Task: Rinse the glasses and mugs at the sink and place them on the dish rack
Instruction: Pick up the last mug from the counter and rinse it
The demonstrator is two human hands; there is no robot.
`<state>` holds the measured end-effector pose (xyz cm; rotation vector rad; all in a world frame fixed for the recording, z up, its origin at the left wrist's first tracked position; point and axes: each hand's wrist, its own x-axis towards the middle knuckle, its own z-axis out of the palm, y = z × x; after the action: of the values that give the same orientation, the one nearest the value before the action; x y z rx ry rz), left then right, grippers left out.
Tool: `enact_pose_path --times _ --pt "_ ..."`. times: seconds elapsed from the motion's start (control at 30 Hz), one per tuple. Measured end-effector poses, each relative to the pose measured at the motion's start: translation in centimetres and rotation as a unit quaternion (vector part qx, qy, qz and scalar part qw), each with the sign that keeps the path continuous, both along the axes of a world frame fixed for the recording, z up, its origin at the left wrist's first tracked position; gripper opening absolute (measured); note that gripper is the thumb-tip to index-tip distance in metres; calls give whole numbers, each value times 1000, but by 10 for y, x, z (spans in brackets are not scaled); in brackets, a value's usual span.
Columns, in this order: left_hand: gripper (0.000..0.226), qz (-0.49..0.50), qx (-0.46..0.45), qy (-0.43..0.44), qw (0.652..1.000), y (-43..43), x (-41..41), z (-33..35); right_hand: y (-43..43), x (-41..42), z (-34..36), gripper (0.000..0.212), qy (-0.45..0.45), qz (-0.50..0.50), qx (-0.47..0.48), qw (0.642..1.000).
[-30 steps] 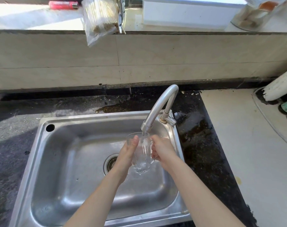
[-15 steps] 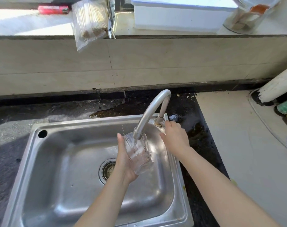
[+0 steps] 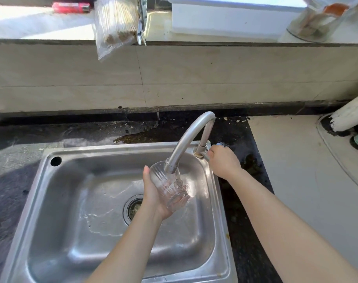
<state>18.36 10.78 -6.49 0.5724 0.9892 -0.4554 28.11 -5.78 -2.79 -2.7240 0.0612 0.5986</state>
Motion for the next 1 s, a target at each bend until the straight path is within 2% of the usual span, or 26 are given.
enact_pose_path --times 0.07,0.13,0.2,0.27,0.37,0.43,0.5,0.53,0.63,0.77,0.9,1.0 --pt "91 -4 1 15 1000 2 -2 -2 3 -11 1 27 -53 2 -33 998" --pt "92 -20 14 35 999 5 -5 -2 6 -28 1 32 -193 21 -33 980" --pt "94 -46 29 52 997 9 -8 -1 10 -46 4 42 -292 106 9 950" --pt "97 -72 43 55 995 11 -9 3 15 -64 2 52 -314 248 34 916" --pt "93 -139 104 59 983 12 -13 10 27 -82 -2 41 -260 406 -1 876" --pt "86 -193 120 73 971 15 -18 17 29 -88 -1 28 -223 445 -25 867" --pt "78 -247 117 66 960 19 -25 27 28 -93 7 12 -168 449 -3 878" --pt "73 -277 129 60 950 22 -28 30 27 -95 11 10 -132 440 6 888" --pt "58 -365 145 27 919 29 -41 45 22 -104 26 23 -11 375 53 925" --pt "52 -374 141 4 917 35 -64 56 13 -112 38 30 89 254 173 948" --pt "63 -346 183 -2 920 29 -82 53 9 -123 52 34 185 141 322 917" --pt "66 -312 204 -34 927 17 -92 65 0 -135 63 41 221 137 336 905"
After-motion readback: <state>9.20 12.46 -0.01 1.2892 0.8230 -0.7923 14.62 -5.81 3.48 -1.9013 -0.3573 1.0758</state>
